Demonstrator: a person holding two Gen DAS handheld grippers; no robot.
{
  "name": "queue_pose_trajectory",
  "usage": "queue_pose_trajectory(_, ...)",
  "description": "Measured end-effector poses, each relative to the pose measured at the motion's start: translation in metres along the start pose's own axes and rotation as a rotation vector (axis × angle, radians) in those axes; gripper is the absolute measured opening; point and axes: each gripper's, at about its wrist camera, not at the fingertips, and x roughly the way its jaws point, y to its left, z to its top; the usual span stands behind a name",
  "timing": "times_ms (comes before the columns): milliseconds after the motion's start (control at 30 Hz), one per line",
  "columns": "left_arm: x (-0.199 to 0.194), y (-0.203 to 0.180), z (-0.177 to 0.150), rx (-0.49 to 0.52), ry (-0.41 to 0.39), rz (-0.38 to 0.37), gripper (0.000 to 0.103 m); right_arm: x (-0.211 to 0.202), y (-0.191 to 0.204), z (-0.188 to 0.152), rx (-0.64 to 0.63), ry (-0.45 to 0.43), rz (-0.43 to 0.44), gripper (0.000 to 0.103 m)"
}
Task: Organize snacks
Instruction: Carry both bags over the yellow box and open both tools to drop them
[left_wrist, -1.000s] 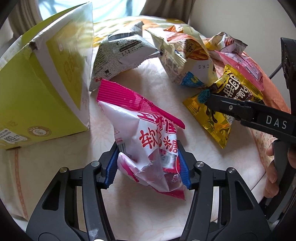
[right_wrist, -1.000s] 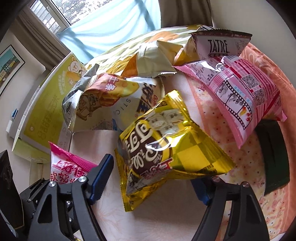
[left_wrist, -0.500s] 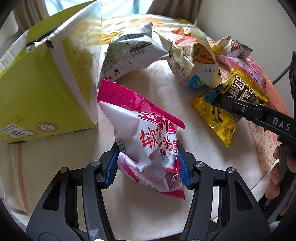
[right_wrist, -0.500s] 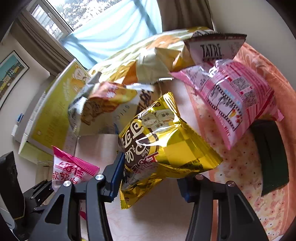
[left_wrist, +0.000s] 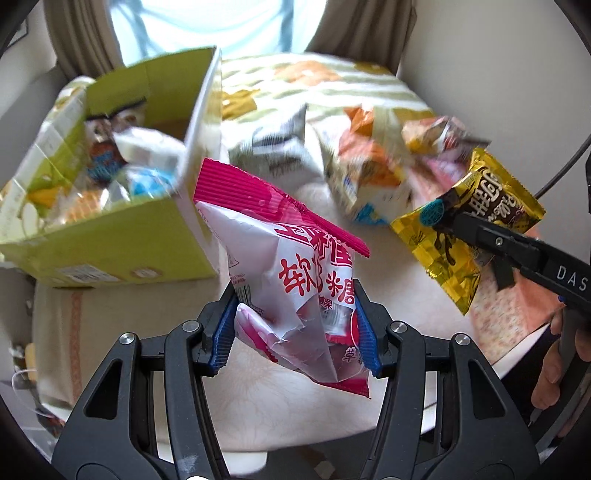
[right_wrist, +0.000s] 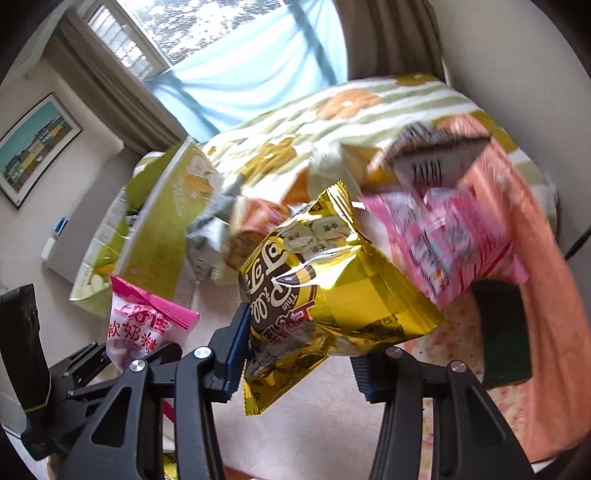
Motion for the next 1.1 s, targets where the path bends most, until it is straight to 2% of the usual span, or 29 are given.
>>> queue_pose_trajectory(333, -0.073, 0.014, 0.048, -0.081, -0.140, 0.016, 0.052, -0.045, 0.048, 0.041, -0.144, -0.042, 0.060, 0.045)
queue_pose_trajectory(600, -0.106, 0.085, 0.087, -0.146, -0.196, 0.091, 0.052, -0.036, 0.105, 0.081, -0.203, -0.069, 0.115, 0.045)
queue_pose_trajectory(800, -0.102, 0.150, 0.114, -0.183, -0.193, 0.107, 0.052, -0.001, 0.159, 0.106, -0.250, -0.072, 0.140, 0.045)
queue_pose_trajectory(1100, -0.054, 0.233, 0.144, -0.220, -0.121, 0.087, 0.052, 0.063, 0.215, 0.128, -0.280, -0.021, 0.095, 0.045)
